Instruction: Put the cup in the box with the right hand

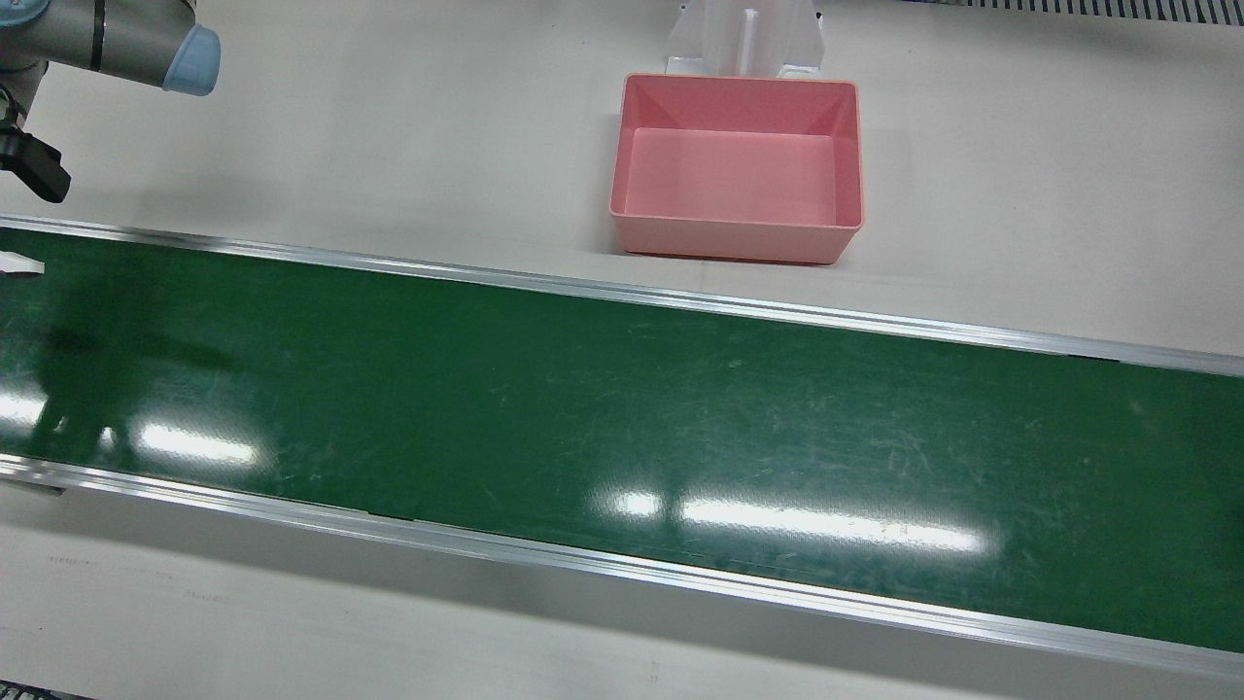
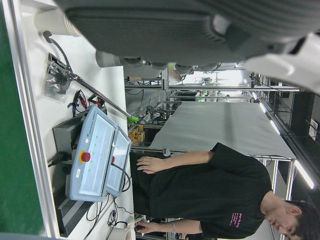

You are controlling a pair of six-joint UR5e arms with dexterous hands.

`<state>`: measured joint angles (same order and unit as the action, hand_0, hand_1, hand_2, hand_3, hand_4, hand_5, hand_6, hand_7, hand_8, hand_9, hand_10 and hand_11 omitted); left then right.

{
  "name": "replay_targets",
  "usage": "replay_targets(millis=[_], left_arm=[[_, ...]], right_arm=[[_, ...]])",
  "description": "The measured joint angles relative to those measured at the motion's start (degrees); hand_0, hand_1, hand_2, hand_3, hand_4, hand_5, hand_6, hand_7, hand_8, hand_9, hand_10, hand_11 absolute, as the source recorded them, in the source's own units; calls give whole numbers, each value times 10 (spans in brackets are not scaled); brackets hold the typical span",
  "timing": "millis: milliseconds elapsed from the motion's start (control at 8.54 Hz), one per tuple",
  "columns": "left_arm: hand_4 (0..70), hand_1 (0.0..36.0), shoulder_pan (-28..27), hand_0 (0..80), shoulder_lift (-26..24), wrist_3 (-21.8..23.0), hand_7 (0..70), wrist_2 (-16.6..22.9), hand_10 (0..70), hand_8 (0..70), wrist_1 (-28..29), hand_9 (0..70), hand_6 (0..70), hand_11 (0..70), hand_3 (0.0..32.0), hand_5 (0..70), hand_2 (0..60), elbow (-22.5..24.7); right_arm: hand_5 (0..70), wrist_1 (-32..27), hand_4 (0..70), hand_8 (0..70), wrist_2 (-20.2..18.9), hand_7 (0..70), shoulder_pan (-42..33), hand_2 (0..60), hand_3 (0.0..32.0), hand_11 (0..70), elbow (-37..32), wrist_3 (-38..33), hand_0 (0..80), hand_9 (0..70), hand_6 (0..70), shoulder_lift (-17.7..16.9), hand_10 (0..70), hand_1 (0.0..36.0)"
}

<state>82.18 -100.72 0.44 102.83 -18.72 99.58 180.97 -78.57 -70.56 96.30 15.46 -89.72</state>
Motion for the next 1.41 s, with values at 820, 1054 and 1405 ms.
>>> replay_targets(millis=[820, 1054, 1405], left_arm=[[0, 0, 0, 0, 0, 0, 0, 0, 0, 0, 0, 0, 0, 0, 0, 0, 0, 0], [0, 0, 0, 0, 0, 0, 0, 0, 0, 0, 0, 0, 0, 0, 0, 0, 0, 0], [0, 0, 0, 0, 0, 0, 0, 0, 0, 0, 0, 0, 0, 0, 0, 0, 0, 0]], right_arm=[[57, -1, 65, 25, 1, 38, 11, 64, 0, 0, -2, 2, 521, 0, 26, 3, 0, 202], [56, -1, 66, 25, 1, 41, 12, 68, 0, 0, -2, 2, 519, 0, 27, 3, 0, 202], [56, -1, 71, 26, 1, 47, 14, 73, 0, 0, -2, 2, 517, 0, 28, 3, 0, 201]])
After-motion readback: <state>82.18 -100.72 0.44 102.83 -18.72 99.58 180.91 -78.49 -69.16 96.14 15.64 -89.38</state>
